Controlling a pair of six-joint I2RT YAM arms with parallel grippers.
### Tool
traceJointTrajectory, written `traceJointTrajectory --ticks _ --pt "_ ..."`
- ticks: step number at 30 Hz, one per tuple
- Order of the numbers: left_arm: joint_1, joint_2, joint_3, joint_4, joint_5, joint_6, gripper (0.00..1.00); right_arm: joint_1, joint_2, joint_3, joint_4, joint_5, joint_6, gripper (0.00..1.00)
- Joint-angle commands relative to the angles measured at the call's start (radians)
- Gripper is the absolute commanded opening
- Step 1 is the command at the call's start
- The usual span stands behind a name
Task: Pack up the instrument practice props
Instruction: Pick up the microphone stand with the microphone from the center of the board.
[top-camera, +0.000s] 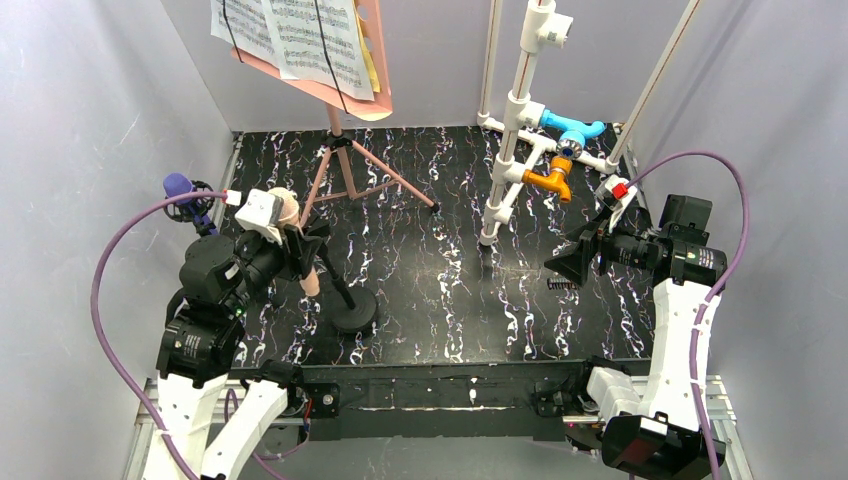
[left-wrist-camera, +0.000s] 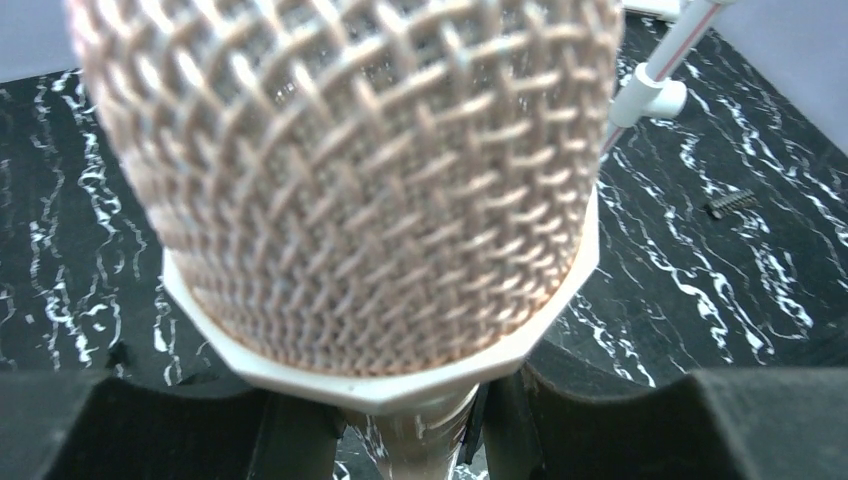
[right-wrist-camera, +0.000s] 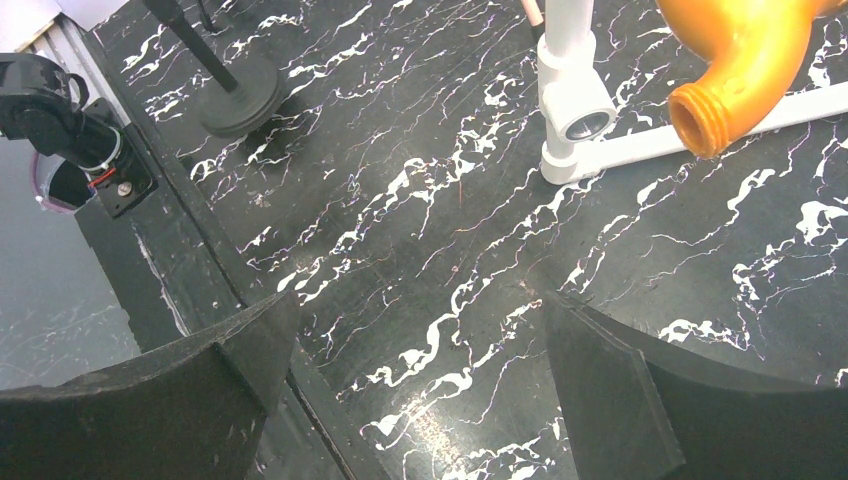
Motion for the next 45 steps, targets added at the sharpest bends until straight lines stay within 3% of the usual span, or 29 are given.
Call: traceJointTrajectory --ticks 1,13,22,32,45 --pt "-0.015 -0.014 0.057 0.080 0.119 -0.052 0.00 -0.009 -0.007 0.009 0.015 -0.011 -0.006 1.00" --pt "-0.040 0.003 0.047 0.187 0.345 -0.192 0.00 -0.009 -0.021 -0.012 0.025 -0.009 -0.004 1.00" --pt "-0.060 0.028 0.039 0.283 0.421 -0.278 0.00 -0.009 -0.021 -0.019 0.036 -0.015 0.002 1.00" --pt "-0.159 0.068 0.006 0.374 0.414 -0.336 0.00 -0.009 -0.023 -0.022 0.042 -0.015 0.006 1.00" --pt "-0.383 0.189 0.049 0.407 0.285 -0.253 0.00 -0.009 -0.012 -0.014 0.046 -0.015 0.006 1.00"
